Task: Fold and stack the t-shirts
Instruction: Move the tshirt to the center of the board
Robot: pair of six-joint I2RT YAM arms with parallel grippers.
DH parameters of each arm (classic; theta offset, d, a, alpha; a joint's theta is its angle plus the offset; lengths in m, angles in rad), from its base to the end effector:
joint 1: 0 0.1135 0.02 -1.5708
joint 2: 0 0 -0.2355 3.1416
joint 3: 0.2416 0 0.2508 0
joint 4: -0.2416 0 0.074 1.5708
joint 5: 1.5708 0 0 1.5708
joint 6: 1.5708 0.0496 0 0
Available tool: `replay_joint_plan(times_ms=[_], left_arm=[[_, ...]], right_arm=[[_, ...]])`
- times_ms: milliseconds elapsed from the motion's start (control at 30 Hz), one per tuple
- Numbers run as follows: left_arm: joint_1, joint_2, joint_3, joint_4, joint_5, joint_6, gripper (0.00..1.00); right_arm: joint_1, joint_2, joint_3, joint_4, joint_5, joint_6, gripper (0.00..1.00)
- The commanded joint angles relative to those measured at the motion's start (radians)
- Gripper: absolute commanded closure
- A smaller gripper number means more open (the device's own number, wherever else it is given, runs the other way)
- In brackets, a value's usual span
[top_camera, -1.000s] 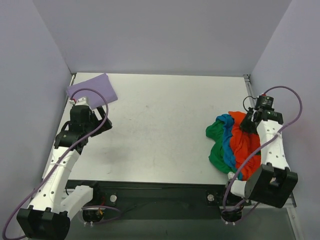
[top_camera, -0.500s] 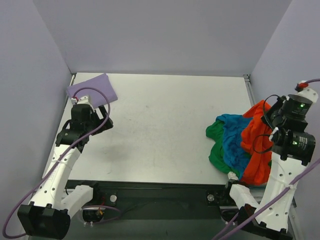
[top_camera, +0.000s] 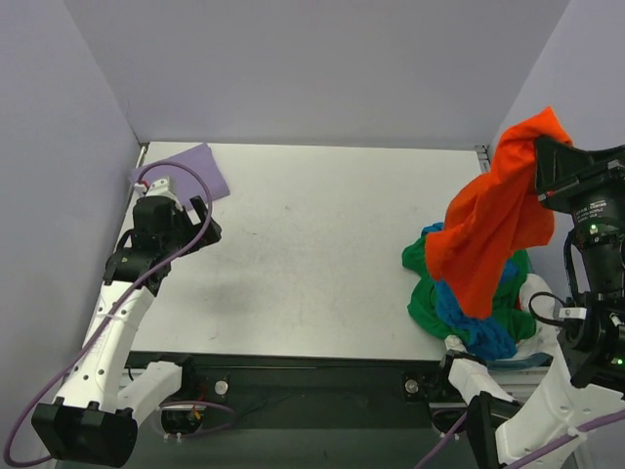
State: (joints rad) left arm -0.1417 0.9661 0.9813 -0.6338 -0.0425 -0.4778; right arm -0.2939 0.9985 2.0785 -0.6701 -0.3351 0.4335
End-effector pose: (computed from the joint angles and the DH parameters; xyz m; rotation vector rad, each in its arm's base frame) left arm 0.2273 -0.0303 0.2993 -0.3926 2.1698 -0.3019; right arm 0.0671 -0.0033 0.6027 0.1323 1.1834 0.3172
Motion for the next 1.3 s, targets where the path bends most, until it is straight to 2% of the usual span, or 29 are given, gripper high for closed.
replay_joint_plan(times_ms=[0, 33, 67, 167, 233, 333, 367, 433, 467, 500, 600, 700, 867, 933, 967, 1067, 1100, 1200, 1233, 1267], left_arm=[[-0.001, -0.01, 0.056, 0.034, 0.021, -0.027, 0.03], [-0.001, -0.012, 0.057, 0.033, 0.023, -0.03, 0.03], [-0.001, -0.013, 0.059, 0.031, 0.024, -0.033, 0.03], [-0.001, -0.018, 0.065, 0.036, 0.024, -0.042, 0.03], [-0.001, -0.017, 0.071, 0.036, 0.021, -0.045, 0.03], [0.001, -0.007, 0.086, 0.036, 0.018, -0.045, 0.03], [-0.001, -0.006, 0.092, 0.036, 0.018, -0.047, 0.03], [-0.001, 0.003, 0.1, 0.036, 0.021, -0.044, 0.03], [-0.001, 0.008, 0.103, 0.034, 0.024, -0.045, 0.03], [-0.001, 0.011, 0.111, 0.033, 0.024, -0.041, 0.03], [-0.001, 0.013, 0.131, 0.014, 0.013, -0.033, 0.03], [-0.001, 0.0, 0.14, -0.006, -0.008, -0.027, 0.03], [0.001, -0.043, 0.132, -0.029, -0.033, -0.025, 0.03], [0.001, -0.061, 0.126, -0.036, -0.046, -0.022, 0.03], [0.001, -0.063, 0.123, -0.044, -0.053, -0.018, 0.03], [0.001, -0.072, 0.114, -0.061, -0.071, -0.001, 0.03], [-0.001, -0.072, 0.111, -0.061, -0.076, 0.014, 0.03], [-0.009, -0.07, 0.082, -0.069, -0.069, 0.048, 0.03], [-0.012, -0.069, 0.074, -0.072, -0.06, 0.054, 0.03], [-0.021, -0.066, 0.068, -0.082, -0.053, 0.06, 0.03]], right_arm=[[-0.005, 0.087, -0.011, 0.314, -0.309, 0.223, 1.0], [-0.005, 0.095, -0.017, 0.369, -0.39, 0.334, 1.0], [-0.005, 0.112, -0.029, 0.483, -0.419, 0.387, 1.0], [0.009, 0.15, -0.02, 0.647, -0.495, 0.554, 1.0], [0.057, 0.163, -0.002, 0.661, -0.499, 0.57, 1.0], [0.159, 0.172, -0.008, 0.575, -0.447, 0.475, 1.0], [0.27, 0.176, -0.023, 0.552, -0.394, 0.406, 1.0], [0.401, 0.183, -0.085, 0.497, -0.317, 0.312, 1.0], [0.556, 0.198, -0.098, 0.424, -0.271, 0.265, 1.0], [0.628, 0.21, -0.107, 0.387, -0.152, 0.163, 1.0], [0.888, 0.276, -0.089, 0.297, 0.005, 0.039, 1.0], [1.019, 0.339, -0.054, 0.29, 0.117, 0.008, 1.0], [1.076, 0.373, -0.05, 0.274, 0.241, -0.006, 1.0], [1.072, 0.355, -0.127, 0.274, 0.307, -0.006, 1.0], [1.066, 0.329, -0.165, 0.276, 0.396, -0.006, 1.0], [0.974, 0.263, -0.357, 0.279, 0.537, 0.054, 1.0], [0.936, 0.244, -0.488, 0.279, 0.551, 0.089, 1.0], [0.817, 0.187, -0.683, 0.28, 0.591, 0.133, 0.98], [0.797, 0.184, -0.786, 0.273, 0.578, 0.126, 0.86], [0.774, 0.19, -0.837, 0.264, 0.561, 0.12, 0.59]])
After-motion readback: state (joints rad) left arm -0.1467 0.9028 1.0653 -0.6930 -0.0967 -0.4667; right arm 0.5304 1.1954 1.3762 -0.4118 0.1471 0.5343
